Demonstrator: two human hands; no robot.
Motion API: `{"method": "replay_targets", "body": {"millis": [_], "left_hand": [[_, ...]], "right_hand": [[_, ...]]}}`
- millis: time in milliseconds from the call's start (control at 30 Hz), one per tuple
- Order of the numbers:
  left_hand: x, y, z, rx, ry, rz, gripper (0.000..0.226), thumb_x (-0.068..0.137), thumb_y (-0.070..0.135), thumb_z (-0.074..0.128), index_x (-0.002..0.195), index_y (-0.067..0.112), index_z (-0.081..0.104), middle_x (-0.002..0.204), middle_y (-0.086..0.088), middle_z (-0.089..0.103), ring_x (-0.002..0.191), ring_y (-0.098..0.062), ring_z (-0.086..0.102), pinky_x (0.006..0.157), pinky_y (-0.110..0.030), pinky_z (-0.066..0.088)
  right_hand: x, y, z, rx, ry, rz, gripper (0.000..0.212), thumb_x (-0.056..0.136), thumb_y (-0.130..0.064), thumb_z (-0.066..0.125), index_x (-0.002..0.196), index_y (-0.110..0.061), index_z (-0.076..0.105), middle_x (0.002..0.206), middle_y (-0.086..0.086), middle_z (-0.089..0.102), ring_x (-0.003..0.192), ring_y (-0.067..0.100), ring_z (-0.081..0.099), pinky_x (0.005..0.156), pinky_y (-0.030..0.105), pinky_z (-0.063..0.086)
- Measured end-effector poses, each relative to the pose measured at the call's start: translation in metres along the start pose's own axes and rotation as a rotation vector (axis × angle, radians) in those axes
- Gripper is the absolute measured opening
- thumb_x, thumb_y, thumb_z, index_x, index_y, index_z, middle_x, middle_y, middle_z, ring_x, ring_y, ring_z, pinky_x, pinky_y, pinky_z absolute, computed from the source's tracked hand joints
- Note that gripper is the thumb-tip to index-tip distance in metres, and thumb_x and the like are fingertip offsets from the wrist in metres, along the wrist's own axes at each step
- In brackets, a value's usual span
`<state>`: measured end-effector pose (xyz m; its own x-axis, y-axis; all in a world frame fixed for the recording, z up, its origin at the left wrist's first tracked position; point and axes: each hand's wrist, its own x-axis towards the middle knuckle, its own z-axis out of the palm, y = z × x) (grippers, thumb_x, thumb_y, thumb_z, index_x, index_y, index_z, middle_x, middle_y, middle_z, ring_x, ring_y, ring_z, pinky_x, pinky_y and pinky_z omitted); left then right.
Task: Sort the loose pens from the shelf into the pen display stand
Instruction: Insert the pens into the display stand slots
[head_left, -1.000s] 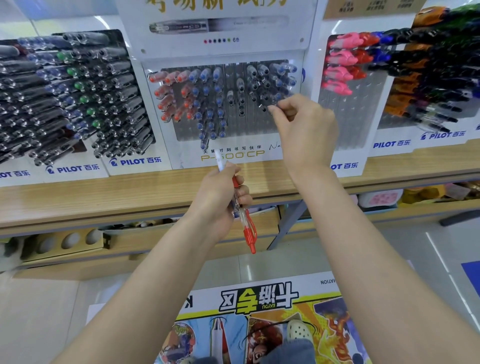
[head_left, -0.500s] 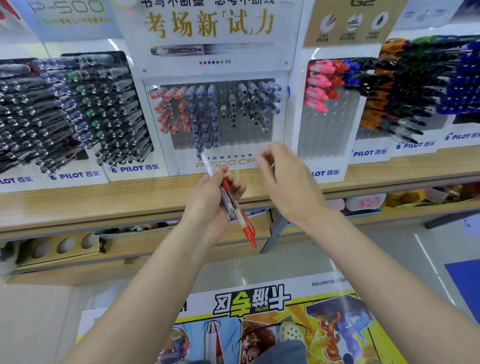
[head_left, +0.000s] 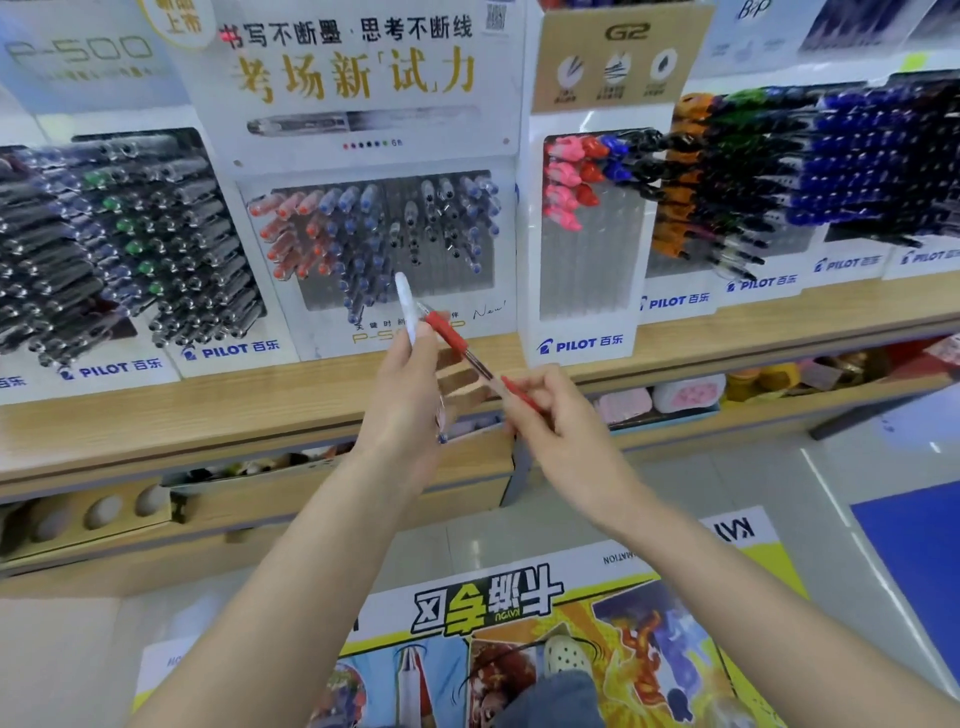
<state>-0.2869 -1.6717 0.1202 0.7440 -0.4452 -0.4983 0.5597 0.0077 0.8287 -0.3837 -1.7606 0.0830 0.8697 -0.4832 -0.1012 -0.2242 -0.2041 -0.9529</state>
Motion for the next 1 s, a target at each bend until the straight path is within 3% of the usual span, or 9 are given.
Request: {"method": "replay_targets", "body": {"millis": [67, 133, 233, 367, 467, 600, 767, 1000], "left_hand": [[-0.005, -0.003, 0.007, 0.153, 0.035, 0.022, 0.027, 0.101, 0.037, 0.034, 0.114, 0.029, 0.056, 0.089, 0.000, 0.054, 0.061, -0.015, 0.051, 0.036, -0.018, 0.035], [-0.007, -0.006, 0.013, 0.234, 0.042, 0.036, 0.027, 0.102, 0.034, 0.034, 0.115, 0.026, 0.055, 0.079, 0.002, 0.047, 0.045, -0.009, 0.032, 0.042, -0.022, 0.025], [-0.009, -0.005, 0.023, 0.228, 0.056, -0.052, 0.019, 0.099, 0.030, 0.038, 0.093, 0.016, 0.049, 0.062, 0.004, 0.038, 0.035, -0.007, 0.022, 0.041, -0.023, 0.017], [-0.007, -0.004, 0.038, 0.262, 0.061, -0.115, 0.020, 0.093, 0.024, 0.036, 0.077, 0.014, 0.042, 0.048, 0.004, 0.032, 0.032, -0.009, 0.022, 0.041, -0.025, 0.016], [-0.005, -0.007, 0.048, 0.281, 0.056, -0.088, 0.011, 0.094, 0.021, 0.036, 0.088, 0.013, 0.040, 0.058, 0.002, 0.033, 0.030, -0.007, 0.023, 0.031, -0.020, 0.018], [-0.001, -0.015, 0.057, 0.316, 0.051, -0.060, 0.012, 0.096, 0.018, 0.036, 0.084, 0.019, 0.039, 0.064, 0.001, 0.036, 0.030, -0.005, 0.023, 0.028, -0.017, 0.017], [0.001, -0.023, 0.067, 0.339, 0.046, -0.042, 0.013, 0.097, 0.017, 0.035, 0.086, 0.020, 0.042, 0.069, 0.000, 0.040, 0.030, -0.004, 0.025, 0.027, -0.016, 0.017], [-0.001, -0.022, 0.074, 0.349, 0.038, -0.046, 0.010, 0.098, 0.017, 0.035, 0.094, 0.018, 0.044, 0.069, 0.001, 0.040, 0.028, -0.004, 0.025, 0.027, -0.015, 0.018]], "right_hand": [[0.000, 0.000, -0.018, 0.006, 0.172, -0.063, 0.001, 0.093, -0.020, 0.052, 0.094, -0.021, 0.053, 0.072, -0.008, 0.062, 0.066, 0.002, 0.056, 0.064, 0.015, 0.041], [-0.001, -0.001, -0.036, 0.036, 0.300, -0.112, 0.005, 0.092, -0.019, 0.054, 0.090, -0.024, 0.054, 0.070, -0.007, 0.062, 0.060, 0.004, 0.054, 0.060, 0.018, 0.042], [-0.003, -0.004, -0.061, 0.034, 0.451, -0.190, 0.010, 0.092, -0.018, 0.055, 0.089, -0.027, 0.057, 0.066, -0.008, 0.061, 0.055, 0.008, 0.057, 0.056, 0.024, 0.047], [0.000, -0.007, -0.084, -0.138, 0.592, -0.306, 0.015, 0.093, -0.018, 0.054, 0.103, -0.026, 0.061, 0.072, -0.015, 0.063, 0.065, 0.000, 0.065, 0.065, 0.013, 0.050], [0.008, -0.006, -0.092, -0.175, 0.632, -0.351, 0.021, 0.092, -0.017, 0.056, 0.111, -0.016, 0.064, 0.076, -0.007, 0.065, 0.075, 0.007, 0.068, 0.071, 0.023, 0.055], [0.022, -0.003, -0.095, -0.246, 0.646, -0.444, 0.022, 0.092, -0.013, 0.056, 0.111, -0.008, 0.065, 0.079, 0.006, 0.068, 0.075, 0.024, 0.068, 0.069, 0.037, 0.055], [0.041, -0.001, -0.091, -0.331, 0.694, -0.539, 0.022, 0.092, -0.011, 0.056, 0.111, -0.004, 0.065, 0.085, 0.006, 0.070, 0.076, 0.018, 0.068, 0.068, 0.027, 0.053], [0.055, -0.004, -0.088, -0.281, 0.685, -0.544, 0.025, 0.093, -0.012, 0.054, 0.114, -0.004, 0.063, 0.087, 0.007, 0.068, 0.078, 0.019, 0.068, 0.069, 0.035, 0.055]]}}
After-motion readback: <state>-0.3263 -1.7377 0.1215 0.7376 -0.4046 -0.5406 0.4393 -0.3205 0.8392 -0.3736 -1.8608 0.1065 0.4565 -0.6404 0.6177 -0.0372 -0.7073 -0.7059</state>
